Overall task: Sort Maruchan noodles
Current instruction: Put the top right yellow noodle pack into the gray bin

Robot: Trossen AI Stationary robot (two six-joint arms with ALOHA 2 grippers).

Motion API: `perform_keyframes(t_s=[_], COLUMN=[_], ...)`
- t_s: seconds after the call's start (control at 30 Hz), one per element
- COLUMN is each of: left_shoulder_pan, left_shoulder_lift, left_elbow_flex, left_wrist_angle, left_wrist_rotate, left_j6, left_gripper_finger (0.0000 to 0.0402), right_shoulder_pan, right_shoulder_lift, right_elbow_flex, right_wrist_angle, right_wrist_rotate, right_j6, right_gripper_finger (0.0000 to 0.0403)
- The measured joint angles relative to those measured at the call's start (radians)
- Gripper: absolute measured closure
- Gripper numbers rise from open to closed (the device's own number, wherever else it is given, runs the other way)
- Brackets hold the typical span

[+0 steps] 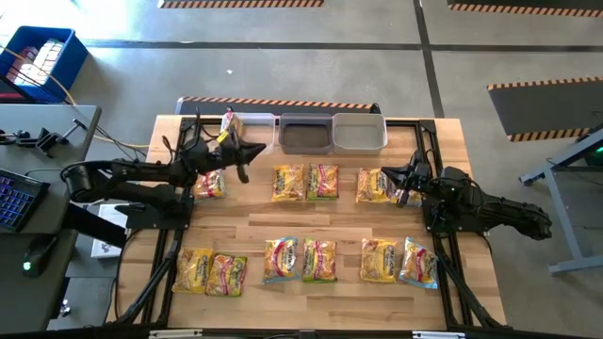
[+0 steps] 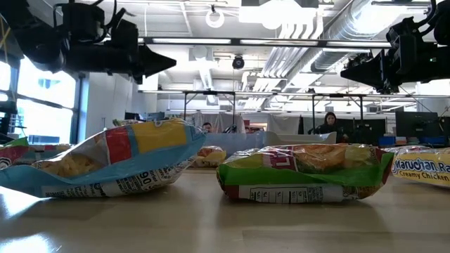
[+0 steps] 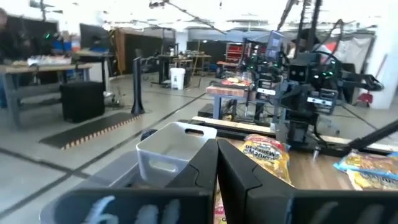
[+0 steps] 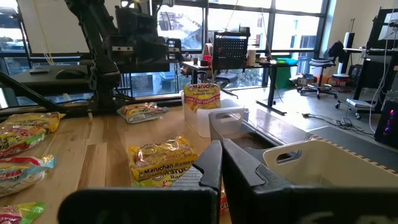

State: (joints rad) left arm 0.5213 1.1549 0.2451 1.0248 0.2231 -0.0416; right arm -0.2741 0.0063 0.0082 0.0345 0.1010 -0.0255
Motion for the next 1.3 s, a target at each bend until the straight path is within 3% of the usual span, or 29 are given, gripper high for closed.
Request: perform_keyframes(t_s=[0.3,0.57,0.87,1.17,1.3], left_shoulder_pan=[0.000,-0.001,0.000,0.020,0.039], left_shoulder_lift=[0.000,0.001,0.001,0.001,0.001], left_elbow_flex=[0.000,0.000,0.000,0.000,0.000], left_wrist_angle=[-0.024,-0.061,-0.090,-0.123,-0.131], left_wrist_rotate=[0.160,0.159,0.156,0.078,0.075], left_j6=[0.026,0.068,0.072,0.097,0.098], left_gripper_finger=[0.0401,0.0401,0.0401,0.0401,0.0401], right_shoulder_pan=[0.000,0.000,0.000,0.000,-0.001], right_shoulder_lift=[0.000,0.000,0.000,0.000,0.006], right_elbow_flex=[0.000,0.000,0.000,0.000,0.008], right_wrist_angle=[0.000,0.007,0.213,0.526,0.499], right_wrist_rotate=[0.000,0.006,-0.002,0.000,0.023], right_j6=[0.000,0.000,-0.085,0.071,0.076], right_gripper_finger=[0.0402,0.0402,0.0402,0.0402,0.0402])
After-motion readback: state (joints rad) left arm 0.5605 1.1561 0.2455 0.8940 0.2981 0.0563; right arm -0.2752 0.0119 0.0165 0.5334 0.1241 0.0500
